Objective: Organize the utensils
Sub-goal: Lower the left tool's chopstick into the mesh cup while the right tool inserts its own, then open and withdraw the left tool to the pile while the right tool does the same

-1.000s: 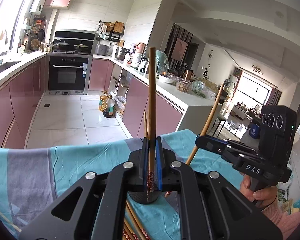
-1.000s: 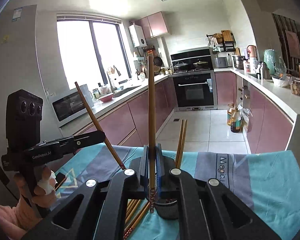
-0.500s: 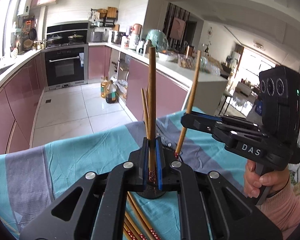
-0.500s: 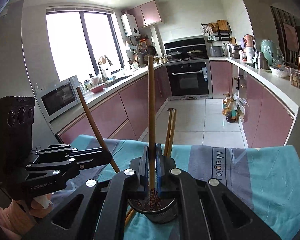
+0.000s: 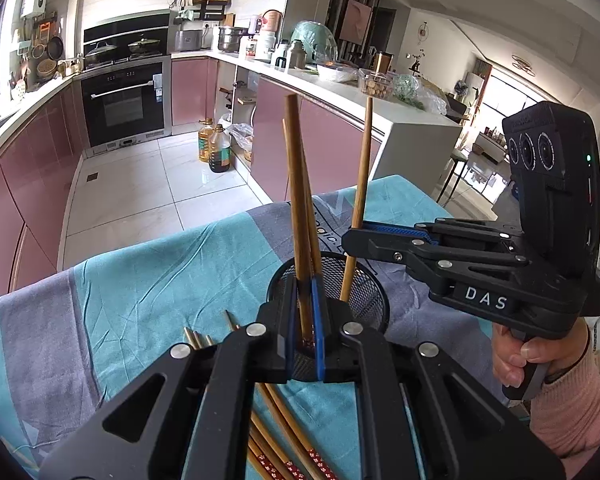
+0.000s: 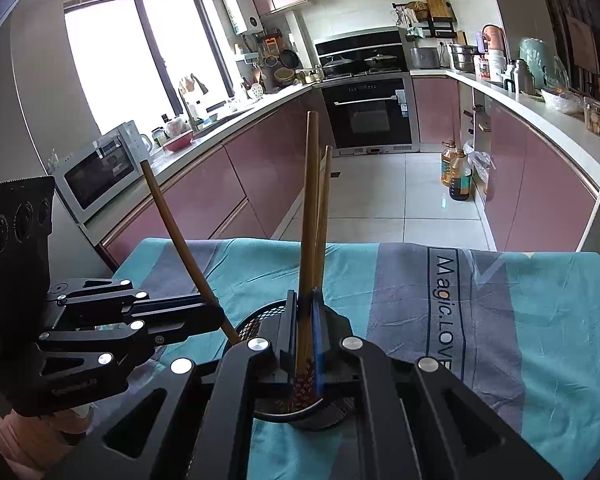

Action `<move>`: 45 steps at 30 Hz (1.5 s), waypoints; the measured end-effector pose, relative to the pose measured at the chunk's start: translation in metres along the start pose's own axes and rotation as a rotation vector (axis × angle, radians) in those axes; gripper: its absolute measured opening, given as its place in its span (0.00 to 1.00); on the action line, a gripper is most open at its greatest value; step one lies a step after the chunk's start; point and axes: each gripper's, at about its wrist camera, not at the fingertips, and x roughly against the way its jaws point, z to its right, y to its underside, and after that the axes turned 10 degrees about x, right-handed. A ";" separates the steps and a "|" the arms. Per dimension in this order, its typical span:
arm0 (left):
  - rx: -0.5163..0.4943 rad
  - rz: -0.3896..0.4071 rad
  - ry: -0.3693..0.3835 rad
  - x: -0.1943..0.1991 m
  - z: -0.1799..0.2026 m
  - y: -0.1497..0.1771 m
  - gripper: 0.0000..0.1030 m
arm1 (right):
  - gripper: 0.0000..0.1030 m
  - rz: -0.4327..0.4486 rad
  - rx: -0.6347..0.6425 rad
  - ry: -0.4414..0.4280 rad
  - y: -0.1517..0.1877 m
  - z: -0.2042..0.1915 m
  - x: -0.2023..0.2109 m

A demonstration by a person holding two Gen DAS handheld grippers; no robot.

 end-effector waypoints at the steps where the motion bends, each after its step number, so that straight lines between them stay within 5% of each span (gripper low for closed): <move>1: 0.001 0.001 -0.004 -0.001 0.000 -0.001 0.08 | 0.06 -0.003 -0.005 0.002 0.000 0.001 -0.002; 2: 0.003 0.003 -0.009 -0.003 0.000 -0.002 0.08 | 0.07 -0.003 -0.011 0.004 -0.001 0.002 -0.004; 5: 0.012 0.021 -0.013 -0.002 -0.001 0.000 0.30 | 0.08 -0.001 -0.023 0.005 0.000 0.003 -0.005; 18: 0.064 0.136 -0.047 0.034 -0.024 0.023 0.33 | 0.14 0.037 -0.006 -0.004 0.010 -0.009 0.012; 23: 0.063 0.158 -0.084 0.052 -0.032 0.042 0.38 | 0.25 0.077 0.050 -0.032 0.021 -0.030 0.033; 32: 0.085 0.025 -0.143 0.035 -0.060 0.091 0.41 | 0.30 -0.022 0.140 -0.111 0.064 -0.077 0.020; 38: 0.125 -0.070 -0.158 0.010 -0.075 0.123 0.40 | 0.30 -0.154 0.094 -0.138 0.091 -0.085 -0.023; 45: 0.136 -0.110 -0.156 -0.004 -0.076 0.142 0.39 | 0.30 -0.193 0.061 -0.116 0.102 -0.088 -0.039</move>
